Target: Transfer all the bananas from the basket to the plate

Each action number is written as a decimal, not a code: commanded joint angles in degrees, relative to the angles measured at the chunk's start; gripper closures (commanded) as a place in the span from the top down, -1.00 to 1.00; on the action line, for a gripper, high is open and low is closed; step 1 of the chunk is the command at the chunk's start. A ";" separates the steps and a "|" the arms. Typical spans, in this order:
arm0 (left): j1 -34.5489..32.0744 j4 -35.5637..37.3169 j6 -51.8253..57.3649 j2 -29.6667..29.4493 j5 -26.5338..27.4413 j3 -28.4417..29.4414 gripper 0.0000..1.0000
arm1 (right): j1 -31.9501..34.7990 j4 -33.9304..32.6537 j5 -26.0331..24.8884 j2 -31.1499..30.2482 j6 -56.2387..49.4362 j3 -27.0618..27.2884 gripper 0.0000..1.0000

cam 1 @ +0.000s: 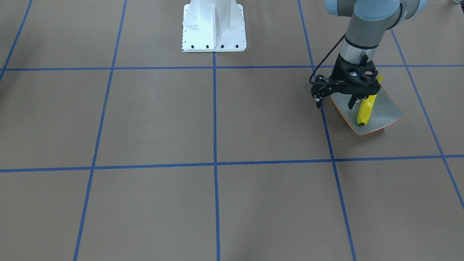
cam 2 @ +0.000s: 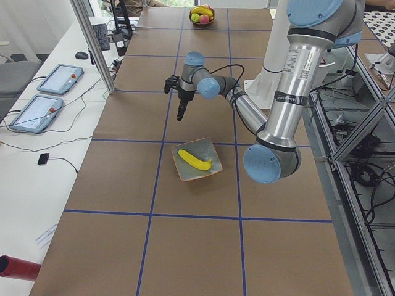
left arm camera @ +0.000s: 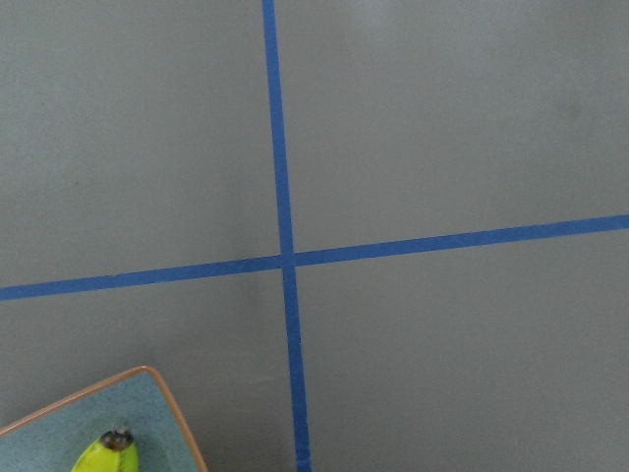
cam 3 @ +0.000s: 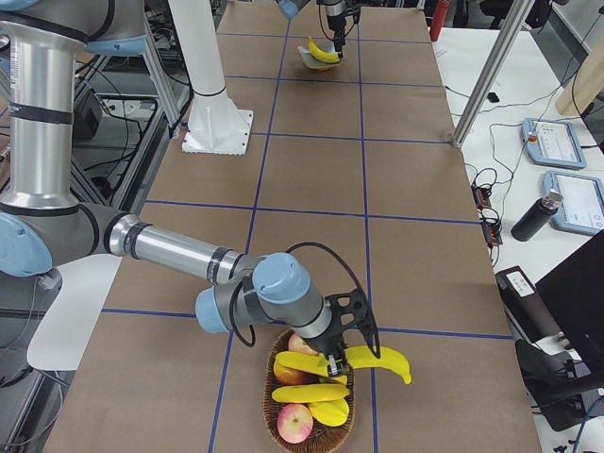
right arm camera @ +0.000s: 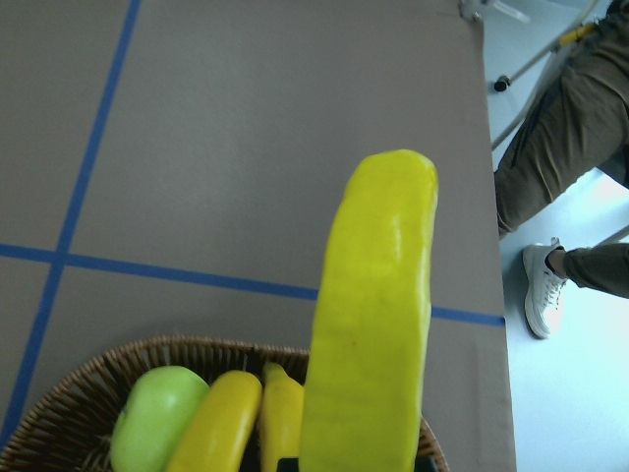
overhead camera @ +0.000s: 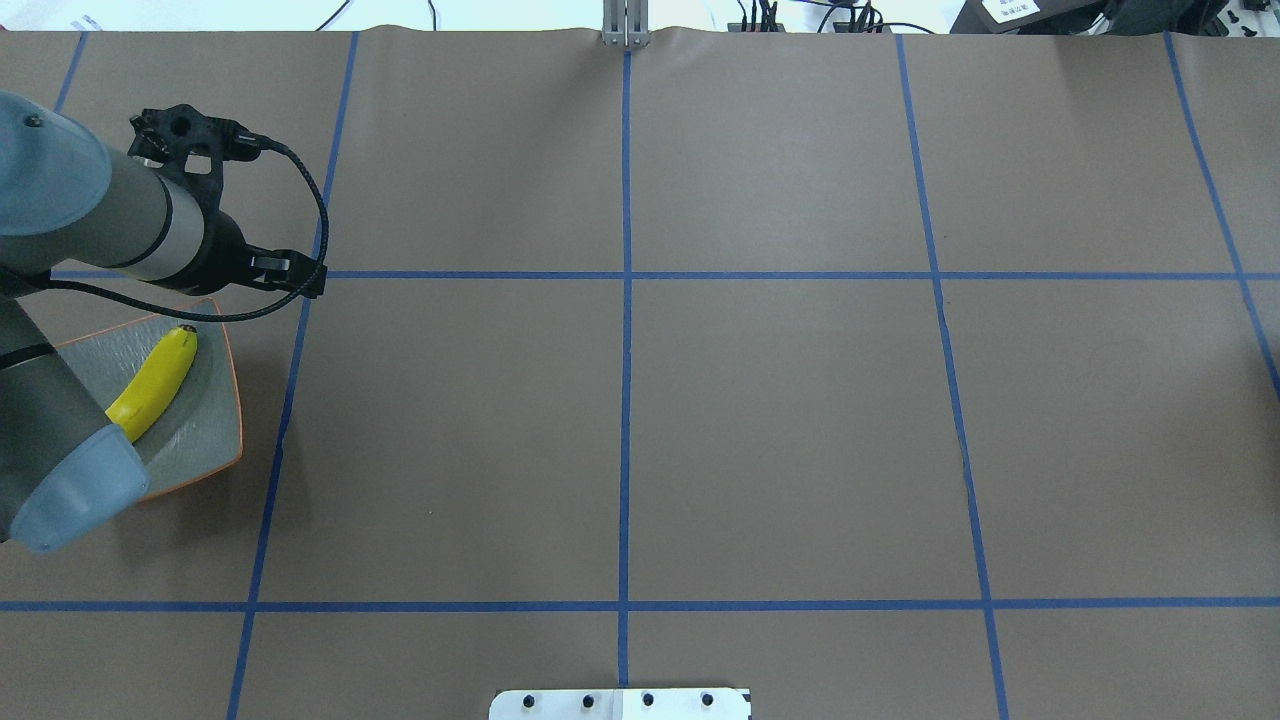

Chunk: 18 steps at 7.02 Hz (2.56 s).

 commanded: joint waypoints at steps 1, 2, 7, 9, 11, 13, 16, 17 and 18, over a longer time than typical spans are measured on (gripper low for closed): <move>0.76 -0.07 -0.14 -4.43 -0.50 0.22 1.00 | -6.91 0.36 5.54 4.04 0.20 6.29 -1.00; 1.03 -0.16 -1.62 -5.58 -0.51 0.13 1.00 | -12.60 0.45 5.82 7.11 1.77 9.46 -1.00; 1.12 -4.08 -26.27 -15.69 -3.05 -0.13 1.00 | -40.54 0.45 -7.30 27.40 37.24 15.47 -1.00; 0.77 -15.22 -36.04 -15.34 -2.88 0.31 1.00 | -50.93 0.45 -15.94 33.74 43.07 15.29 -1.00; 0.77 -21.23 -45.01 -15.34 -2.79 0.92 1.00 | -55.08 5.33 -16.41 35.79 49.21 15.12 -1.00; 0.86 -27.03 -50.12 -15.43 -2.70 2.15 1.00 | -59.21 14.12 -17.89 35.79 57.91 14.85 -1.00; 0.94 -28.81 -54.61 -15.61 -2.70 2.42 1.00 | -69.23 21.28 -30.01 37.19 64.60 15.03 -1.00; 1.03 -28.90 -54.72 -15.69 -2.70 2.42 1.00 | -70.47 23.46 -31.16 37.55 64.80 15.12 -1.00; 1.03 -29.16 -54.80 -15.61 -2.70 2.68 1.00 | -71.09 25.04 -31.87 37.64 64.80 15.03 -1.00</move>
